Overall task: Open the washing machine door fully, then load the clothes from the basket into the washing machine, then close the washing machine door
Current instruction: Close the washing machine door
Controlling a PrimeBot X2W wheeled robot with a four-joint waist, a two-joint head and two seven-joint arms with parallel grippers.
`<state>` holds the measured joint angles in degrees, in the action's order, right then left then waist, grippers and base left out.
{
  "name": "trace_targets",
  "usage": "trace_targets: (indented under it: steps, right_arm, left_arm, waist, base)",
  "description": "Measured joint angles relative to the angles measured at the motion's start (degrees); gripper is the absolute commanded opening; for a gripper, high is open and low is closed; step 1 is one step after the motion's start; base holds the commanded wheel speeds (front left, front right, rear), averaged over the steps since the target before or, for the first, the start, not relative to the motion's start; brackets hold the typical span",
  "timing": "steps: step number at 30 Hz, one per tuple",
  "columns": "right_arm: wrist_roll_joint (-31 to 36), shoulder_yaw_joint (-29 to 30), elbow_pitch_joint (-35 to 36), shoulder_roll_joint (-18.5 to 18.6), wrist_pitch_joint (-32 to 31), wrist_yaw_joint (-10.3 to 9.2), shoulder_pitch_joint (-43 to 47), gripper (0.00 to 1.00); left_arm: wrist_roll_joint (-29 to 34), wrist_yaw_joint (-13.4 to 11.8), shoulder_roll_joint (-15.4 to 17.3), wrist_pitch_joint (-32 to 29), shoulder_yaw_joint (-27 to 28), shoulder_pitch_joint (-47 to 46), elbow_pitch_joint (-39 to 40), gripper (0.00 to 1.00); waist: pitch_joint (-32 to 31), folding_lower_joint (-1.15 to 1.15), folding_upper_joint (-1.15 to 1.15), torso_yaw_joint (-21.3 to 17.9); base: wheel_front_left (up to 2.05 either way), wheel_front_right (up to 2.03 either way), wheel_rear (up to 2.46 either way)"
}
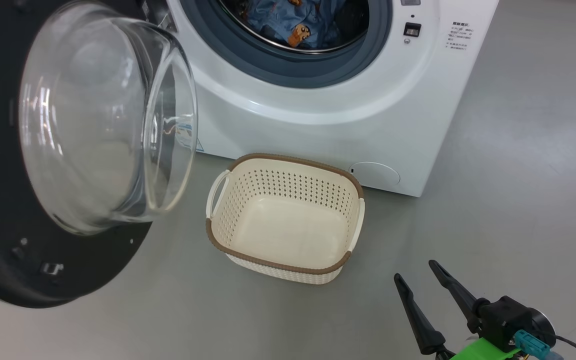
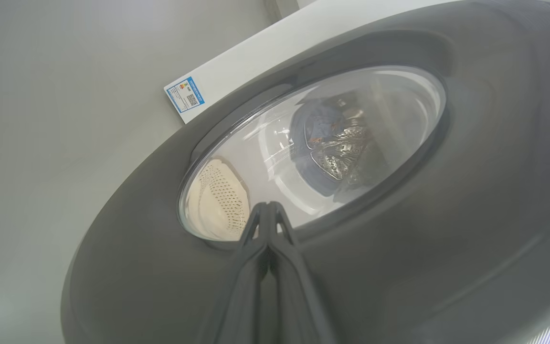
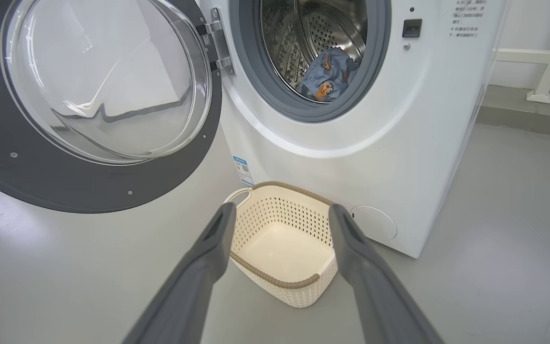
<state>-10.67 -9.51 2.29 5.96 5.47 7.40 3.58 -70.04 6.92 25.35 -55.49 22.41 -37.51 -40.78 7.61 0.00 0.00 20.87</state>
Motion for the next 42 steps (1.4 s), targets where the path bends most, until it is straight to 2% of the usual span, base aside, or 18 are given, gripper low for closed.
trace_targets:
  steps: [25,42]
  right_arm:
    - [-0.56,-0.58,-3.08,-1.81,2.61,0.00,0.30,1.00]
    - [-1.92,-1.15,-5.03,-2.41,3.82,0.00,1.36,1.00]
  left_arm:
    - [-6.65,0.00,-8.92,-2.72,-5.35,9.97,12.47,0.00]
    - [-7.44,-0.01,-16.84,1.64,-8.42,13.49,17.20,0.00]
  waist:
    - [-3.12,0.00,0.00,-1.30]
    - [-5.92,0.00,0.00,-2.71]
  base:
    - [0.00,0.00,0.00]
    - [0.00,0.00,0.00]
